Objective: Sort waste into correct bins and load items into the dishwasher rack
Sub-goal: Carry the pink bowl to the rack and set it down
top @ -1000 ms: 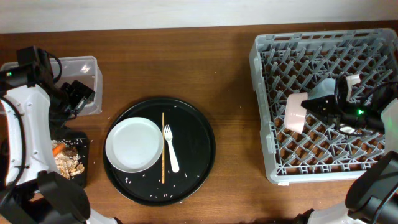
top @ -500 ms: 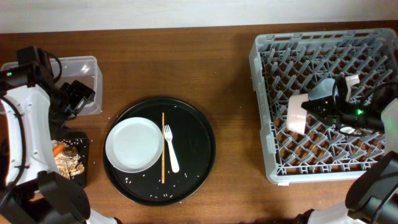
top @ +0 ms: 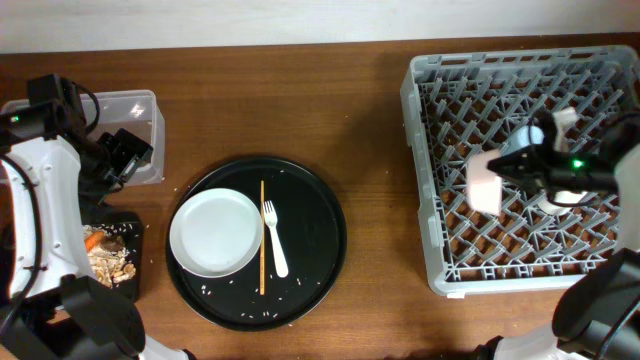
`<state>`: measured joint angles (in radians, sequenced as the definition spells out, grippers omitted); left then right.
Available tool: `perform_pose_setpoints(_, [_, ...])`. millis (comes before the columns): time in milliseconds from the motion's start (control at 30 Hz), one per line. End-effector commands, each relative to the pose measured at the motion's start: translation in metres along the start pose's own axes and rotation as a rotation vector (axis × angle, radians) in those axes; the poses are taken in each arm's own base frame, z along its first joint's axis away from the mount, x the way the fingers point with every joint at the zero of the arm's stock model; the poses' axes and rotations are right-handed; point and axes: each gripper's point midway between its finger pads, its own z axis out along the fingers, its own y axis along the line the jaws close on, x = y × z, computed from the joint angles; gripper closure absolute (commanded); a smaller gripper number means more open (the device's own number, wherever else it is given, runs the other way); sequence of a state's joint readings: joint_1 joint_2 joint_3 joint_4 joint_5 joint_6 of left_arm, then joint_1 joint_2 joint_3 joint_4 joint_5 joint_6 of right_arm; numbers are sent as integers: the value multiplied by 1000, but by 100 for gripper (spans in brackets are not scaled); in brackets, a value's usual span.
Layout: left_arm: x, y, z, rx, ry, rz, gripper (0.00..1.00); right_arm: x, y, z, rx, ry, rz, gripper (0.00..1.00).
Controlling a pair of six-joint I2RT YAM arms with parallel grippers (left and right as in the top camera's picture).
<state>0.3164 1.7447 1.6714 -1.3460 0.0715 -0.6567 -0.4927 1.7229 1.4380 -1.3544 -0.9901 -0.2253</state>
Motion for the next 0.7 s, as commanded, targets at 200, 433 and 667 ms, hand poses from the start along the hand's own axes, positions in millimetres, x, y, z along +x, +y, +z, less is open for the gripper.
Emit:
perform_pose_setpoints(200, [0,1,-2,4,-5,-15,1,9,14,46,-143,88,-40,96])
perform_pose_setpoints(433, [0,1,-2,4,-5,-15,1,-1,-15,26,-60,36,67,96])
perform_pose_setpoints(667, [0,1,-2,4,-5,-15,1,-2,-49,6,62,3,116,91])
